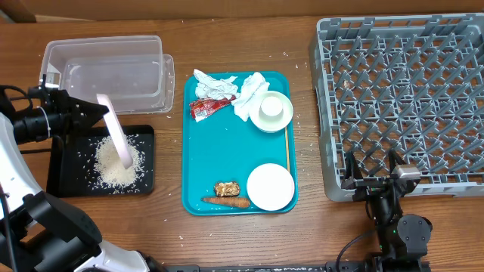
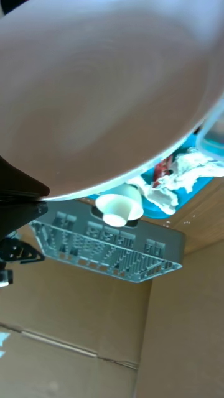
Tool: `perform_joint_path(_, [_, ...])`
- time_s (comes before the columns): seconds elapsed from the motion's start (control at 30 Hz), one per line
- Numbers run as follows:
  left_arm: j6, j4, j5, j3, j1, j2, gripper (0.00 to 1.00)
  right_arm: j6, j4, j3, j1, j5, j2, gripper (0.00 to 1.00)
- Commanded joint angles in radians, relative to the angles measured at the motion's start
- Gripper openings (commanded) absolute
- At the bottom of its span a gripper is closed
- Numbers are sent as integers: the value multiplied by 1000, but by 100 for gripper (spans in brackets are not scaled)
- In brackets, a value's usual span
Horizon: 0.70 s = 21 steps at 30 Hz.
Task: Sort waste into correct bins and load items into the dishwasher
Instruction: 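Tilt the plate with the left gripper to dump rice onto the black tray, then carry the plate back and lower it onto the teal tray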
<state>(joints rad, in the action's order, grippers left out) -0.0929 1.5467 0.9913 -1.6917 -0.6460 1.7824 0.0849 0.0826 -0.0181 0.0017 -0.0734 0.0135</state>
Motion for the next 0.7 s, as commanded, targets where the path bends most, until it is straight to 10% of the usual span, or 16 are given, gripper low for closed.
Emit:
perform_joint_path(0.0, [-47,34,28,-23,-9,-24,4,-4,-4,10,5,5,-11,100])
perform_joint_path(0.67, [-222,124,48,-22,267,-58,4,-4,-4,10,5,5,-11,100])
